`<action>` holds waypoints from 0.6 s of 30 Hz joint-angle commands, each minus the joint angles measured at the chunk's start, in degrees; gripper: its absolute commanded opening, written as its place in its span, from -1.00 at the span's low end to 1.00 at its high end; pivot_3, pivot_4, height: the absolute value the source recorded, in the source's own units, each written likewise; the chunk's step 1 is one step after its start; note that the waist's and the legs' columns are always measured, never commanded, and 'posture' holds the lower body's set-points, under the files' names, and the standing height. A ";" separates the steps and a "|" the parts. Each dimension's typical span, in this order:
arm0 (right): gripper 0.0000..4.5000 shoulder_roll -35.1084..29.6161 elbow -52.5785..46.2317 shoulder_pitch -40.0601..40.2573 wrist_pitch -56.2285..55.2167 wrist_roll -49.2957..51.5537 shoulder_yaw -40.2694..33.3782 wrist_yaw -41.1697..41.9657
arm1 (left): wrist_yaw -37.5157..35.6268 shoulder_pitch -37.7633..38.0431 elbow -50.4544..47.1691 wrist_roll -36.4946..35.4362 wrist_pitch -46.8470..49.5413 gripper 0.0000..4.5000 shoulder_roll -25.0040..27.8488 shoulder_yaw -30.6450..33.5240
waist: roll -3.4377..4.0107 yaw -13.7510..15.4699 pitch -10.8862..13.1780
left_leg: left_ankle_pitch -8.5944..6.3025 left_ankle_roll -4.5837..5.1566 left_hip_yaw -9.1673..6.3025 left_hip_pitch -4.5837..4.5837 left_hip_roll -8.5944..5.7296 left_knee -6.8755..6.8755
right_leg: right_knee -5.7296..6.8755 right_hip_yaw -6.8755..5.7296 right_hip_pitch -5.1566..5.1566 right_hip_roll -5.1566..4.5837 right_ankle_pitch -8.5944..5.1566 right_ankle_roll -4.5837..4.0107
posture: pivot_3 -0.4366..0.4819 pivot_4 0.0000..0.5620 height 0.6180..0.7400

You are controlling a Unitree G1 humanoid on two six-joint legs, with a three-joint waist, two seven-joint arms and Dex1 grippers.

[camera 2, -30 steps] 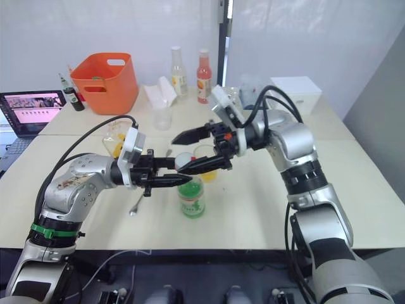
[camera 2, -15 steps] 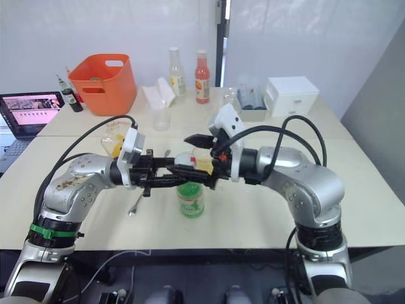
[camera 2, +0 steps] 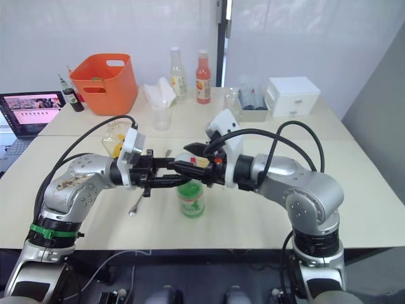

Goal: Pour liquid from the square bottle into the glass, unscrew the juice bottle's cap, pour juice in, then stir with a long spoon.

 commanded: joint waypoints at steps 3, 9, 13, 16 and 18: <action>-0.26 -0.62 0.02 -0.10 -1.30 1.16 -1.11 -0.61 | -1.01 0.34 -0.13 0.59 0.22 -0.29 0.67 -0.99 | 0.00 -0.03 0.00 | 0.00 0.00 0.00 0.00 0.01 0.00 | 0.00 0.00 -0.01 0.01 0.00 0.00 | -0.05 -0.47 0.59; -0.26 -7.42 9.56 -3.36 -13.16 -1.91 4.77 18.52 | -1.06 0.77 -0.30 0.68 0.03 -0.29 1.00 -0.92 | 0.00 -0.07 0.00 | 0.00 0.00 0.01 0.02 0.00 0.00 | -0.04 0.00 0.03 0.01 0.00 0.00 | -0.05 -0.47 0.59; -0.26 -9.78 24.27 -10.72 -23.22 -4.94 10.75 39.32 | -0.95 1.21 -0.78 0.66 -0.04 -0.29 1.14 -0.93 | 0.00 -0.10 0.00 | 0.00 0.00 0.02 0.02 0.04 -0.01 | -0.06 0.00 0.03 0.07 0.00 0.00 | -0.05 -0.47 0.59; -0.26 -9.49 37.95 -18.11 -29.48 -8.56 16.37 56.39 | -0.84 1.69 -1.30 0.50 -0.05 -0.29 1.31 -0.82 | 0.00 -0.18 0.00 | 0.00 0.00 0.03 0.01 0.05 -0.02 | -0.07 0.00 0.01 0.09 0.00 0.00 | -0.05 -0.47 0.59; -0.26 -7.36 47.97 -23.72 -33.14 -10.21 19.57 62.66 | -0.67 2.01 -1.71 0.39 0.04 -0.29 1.31 -0.78 | 0.00 -0.21 0.00 | 0.00 0.01 0.05 0.01 0.07 -0.04 | -0.07 0.01 -0.02 0.11 0.00 0.00 | -0.05 -0.47 0.59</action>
